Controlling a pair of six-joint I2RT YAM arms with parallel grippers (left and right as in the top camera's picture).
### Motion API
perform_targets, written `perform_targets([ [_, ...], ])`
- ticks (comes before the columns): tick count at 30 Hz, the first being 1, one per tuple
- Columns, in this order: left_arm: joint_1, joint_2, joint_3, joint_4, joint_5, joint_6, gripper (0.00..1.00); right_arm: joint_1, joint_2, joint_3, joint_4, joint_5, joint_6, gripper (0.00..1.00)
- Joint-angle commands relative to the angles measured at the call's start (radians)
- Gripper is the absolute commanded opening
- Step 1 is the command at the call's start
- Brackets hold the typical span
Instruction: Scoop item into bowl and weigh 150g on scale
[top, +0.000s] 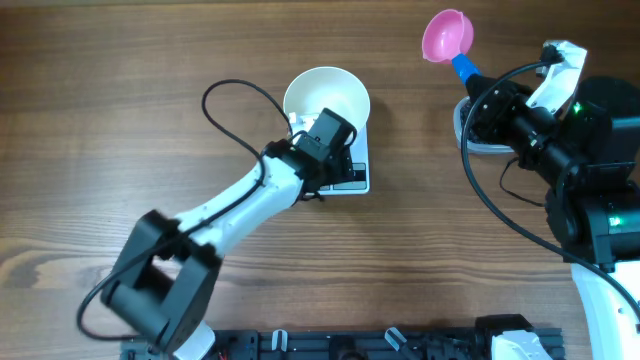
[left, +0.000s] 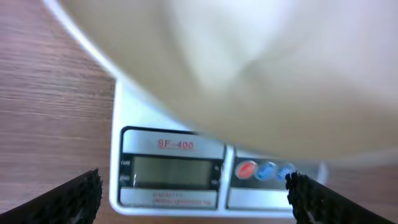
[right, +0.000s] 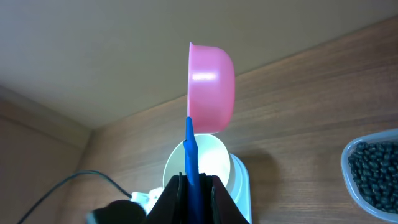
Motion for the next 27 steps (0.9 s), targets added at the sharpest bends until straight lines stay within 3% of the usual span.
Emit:
perform_targets([
  [1, 0.008, -0.117, -0.001, -0.073, -0.089, 0.005, 1.0, -0.007, -0.005, 0.024, -0.015, 0.01, -0.021, 0.04],
  [3, 0.072, -0.18, -0.001, -0.148, -0.137, -0.073, 1.0, -0.007, -0.005, 0.024, -0.028, 0.01, -0.034, 0.04],
  [5, 0.167, -0.247, -0.001, -0.168, -0.055, -0.067, 1.0, -0.007, -0.005, 0.024, -0.034, 0.01, -0.046, 0.04],
  [7, 0.257, -0.303, -0.001, -0.158, 0.099, 0.044, 1.0, -0.007, -0.005, 0.024, -0.031, 0.01, -0.046, 0.04],
  [9, 0.284, -0.31, -0.001, -0.164, 0.125, 0.096, 1.0, -0.007, -0.005, 0.024, -0.031, 0.01, -0.046, 0.04],
  [15, 0.406, -0.283, -0.002, -0.18, 0.115, -0.023, 1.0, -0.007, -0.005, 0.024, -0.039, 0.01, -0.045, 0.04],
  [27, 0.391, -0.071, -0.002, -0.027, 0.164, -0.013, 1.0, -0.007, -0.005, 0.024, -0.05, 0.009, -0.042, 0.04],
])
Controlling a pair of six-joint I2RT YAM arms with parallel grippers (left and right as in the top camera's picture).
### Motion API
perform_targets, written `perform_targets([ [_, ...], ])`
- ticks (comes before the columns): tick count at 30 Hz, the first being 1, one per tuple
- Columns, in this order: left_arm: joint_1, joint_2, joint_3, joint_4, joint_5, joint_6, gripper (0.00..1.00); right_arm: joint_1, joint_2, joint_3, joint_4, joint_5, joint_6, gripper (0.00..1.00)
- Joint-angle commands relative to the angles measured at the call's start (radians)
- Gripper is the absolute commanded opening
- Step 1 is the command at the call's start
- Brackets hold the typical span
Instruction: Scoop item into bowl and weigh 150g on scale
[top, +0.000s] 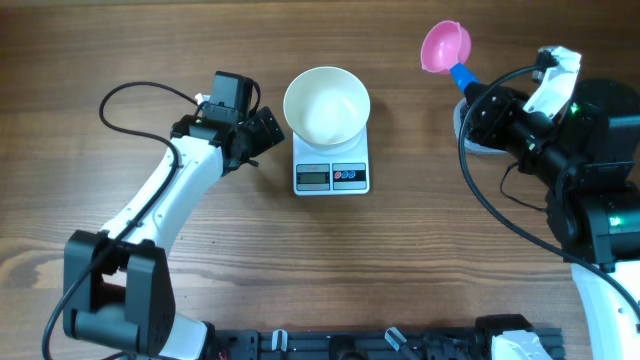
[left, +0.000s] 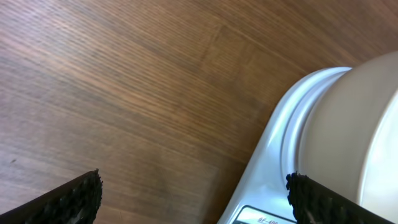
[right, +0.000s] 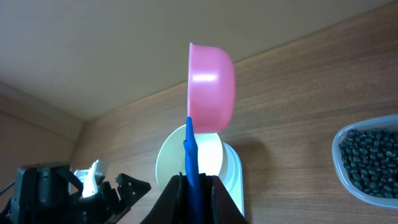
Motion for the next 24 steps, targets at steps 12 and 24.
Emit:
perform_targets([
  [12, -0.022, 0.02, -0.002, 0.083, 0.027, 0.014, 1.0, -0.005, -0.005, 0.024, 0.003, 0.009, -0.017, 0.04],
  [24, -0.03, 0.021, -0.002, 0.101, 0.027, 0.014, 1.0, -0.005, -0.005, 0.024, 0.004, 0.009, -0.017, 0.04],
])
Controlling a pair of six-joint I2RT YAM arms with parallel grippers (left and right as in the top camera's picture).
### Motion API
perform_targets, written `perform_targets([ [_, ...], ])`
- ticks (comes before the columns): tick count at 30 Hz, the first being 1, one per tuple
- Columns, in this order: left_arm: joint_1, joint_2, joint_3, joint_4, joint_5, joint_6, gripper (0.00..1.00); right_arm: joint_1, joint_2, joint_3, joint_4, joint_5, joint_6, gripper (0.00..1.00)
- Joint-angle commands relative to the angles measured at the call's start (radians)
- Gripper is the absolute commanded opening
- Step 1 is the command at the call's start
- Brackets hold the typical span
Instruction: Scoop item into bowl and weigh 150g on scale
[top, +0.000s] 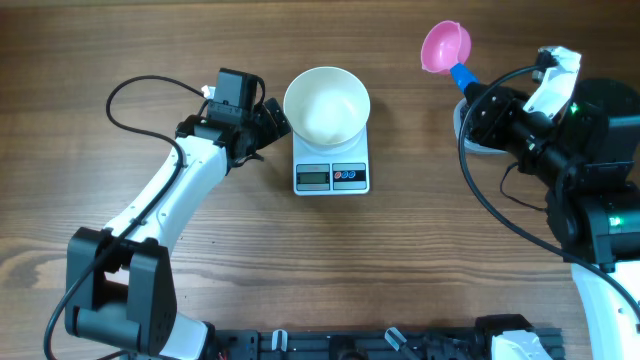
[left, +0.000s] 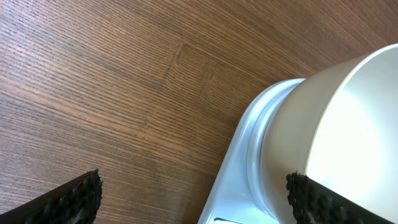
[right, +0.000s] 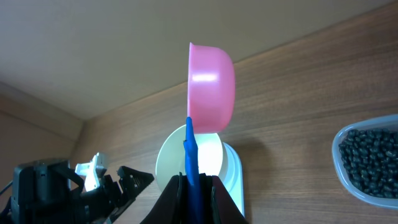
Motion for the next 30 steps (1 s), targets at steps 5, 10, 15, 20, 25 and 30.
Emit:
perform_targets([
  [5, -0.021, 0.014, -0.002, -0.005, -0.052, 0.012, 1.0, -0.005, -0.005, 0.024, 0.001, 0.009, -0.018, 0.04],
  [10, -0.018, 0.014, -0.002, 0.004, -0.04, 0.013, 1.0, -0.005, -0.005, 0.024, 0.002, 0.009, -0.018, 0.04],
  [15, -0.025, 0.014, -0.002, 0.023, 0.039, 0.066, 1.0, -0.005, -0.005, 0.024, 0.002, 0.009, -0.018, 0.04],
  [20, -0.027, 0.014, -0.002, 0.021, 0.038, 0.066, 1.0, -0.005, -0.005, 0.024, 0.002, 0.009, -0.017, 0.04],
  [25, -0.02, 0.01, -0.002, 0.027, -0.016, 0.057, 1.0, -0.005, -0.005, 0.024, 0.0, 0.01, -0.018, 0.04],
  [30, -0.013, -0.051, -0.002, 0.089, 0.04, 0.064, 1.0, -0.005, -0.005, 0.024, 0.0, 0.01, -0.021, 0.04],
])
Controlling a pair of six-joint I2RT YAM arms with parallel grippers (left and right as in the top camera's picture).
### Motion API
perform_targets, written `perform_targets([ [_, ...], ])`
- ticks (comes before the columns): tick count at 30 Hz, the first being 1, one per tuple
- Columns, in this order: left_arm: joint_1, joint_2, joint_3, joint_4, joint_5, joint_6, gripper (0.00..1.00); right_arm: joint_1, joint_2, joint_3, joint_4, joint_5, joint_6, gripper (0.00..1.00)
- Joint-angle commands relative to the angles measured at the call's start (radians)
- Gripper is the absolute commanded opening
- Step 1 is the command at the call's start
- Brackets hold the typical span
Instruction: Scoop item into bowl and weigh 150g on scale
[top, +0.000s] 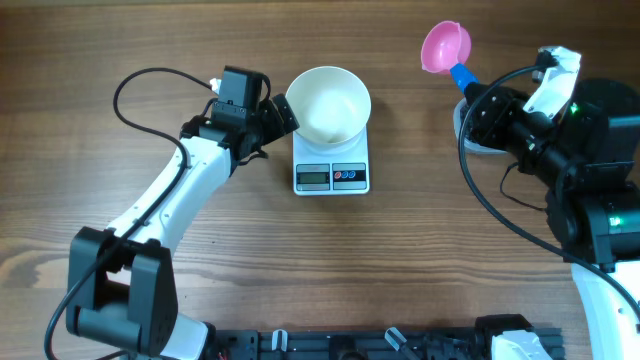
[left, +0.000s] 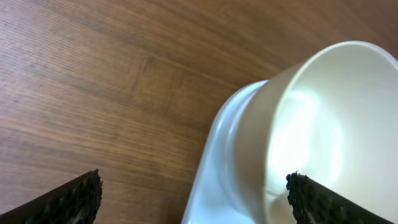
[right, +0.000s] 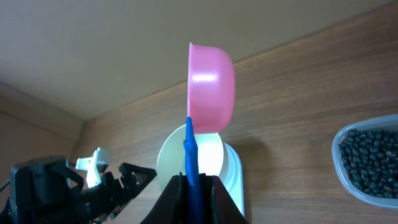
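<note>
A white bowl (top: 328, 103) stands empty on the small white scale (top: 332, 176). My left gripper (top: 281, 117) is open at the bowl's left side. In the left wrist view the bowl (left: 317, 118) has its near rim between the two fingertips (left: 79, 194), with the scale's platform (left: 214, 168) below. My right gripper (top: 474, 90) is shut on the blue handle (right: 190, 155) of a pink scoop (top: 445, 42), which it holds up, empty, at the back right. The scoop's cup (right: 211, 87) stands on edge.
A clear tub of dark beans (right: 368, 160) sits on the table under my right arm, mostly hidden in the overhead view. The scale's display and buttons (top: 333, 177) face the front. Black cables trail from both arms.
My left gripper has moved right, from just left of the scale to the bowl's left rim, which now lies between its open fingers. The right gripper and the scoop have not moved.
My left gripper was first open over the scale's display in front of the bowl. It then stood off to the left of the scale, and since then has come closer to the bowl's left rim. My right gripper held the pink scoop up throughout.
</note>
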Motion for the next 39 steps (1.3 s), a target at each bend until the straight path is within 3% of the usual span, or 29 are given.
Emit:
perform_targets([
  [1, 0.014, -0.058, -0.002, 0.017, 0.002, 0.004, 1.0, -0.005, -0.005, 0.024, -0.002, 0.01, -0.023, 0.04],
  [4, 0.067, -0.031, -0.002, -0.021, -0.075, -0.049, 1.0, -0.005, -0.005, 0.024, -0.002, 0.01, -0.025, 0.04],
  [12, 0.043, 0.087, -0.002, 0.028, -0.006, -0.024, 1.0, -0.005, -0.005, 0.024, -0.002, 0.009, -0.021, 0.04],
  [28, 0.02, 0.04, -0.002, 0.0, -0.007, 0.019, 1.0, -0.005, -0.005, 0.024, -0.006, 0.01, -0.021, 0.04],
  [34, -0.003, -0.134, -0.002, -0.203, 0.0, 0.045, 0.99, -0.005, -0.005, 0.024, -0.008, 0.01, -0.021, 0.04],
  [36, -0.064, -0.14, -0.002, -0.305, 0.077, 0.072, 1.0, -0.005, -0.005, 0.024, -0.01, 0.01, -0.021, 0.04],
  [39, -0.188, -0.138, -0.013, -0.421, 0.079, 0.071, 1.0, -0.005, -0.005, 0.024, -0.028, 0.01, -0.026, 0.04],
])
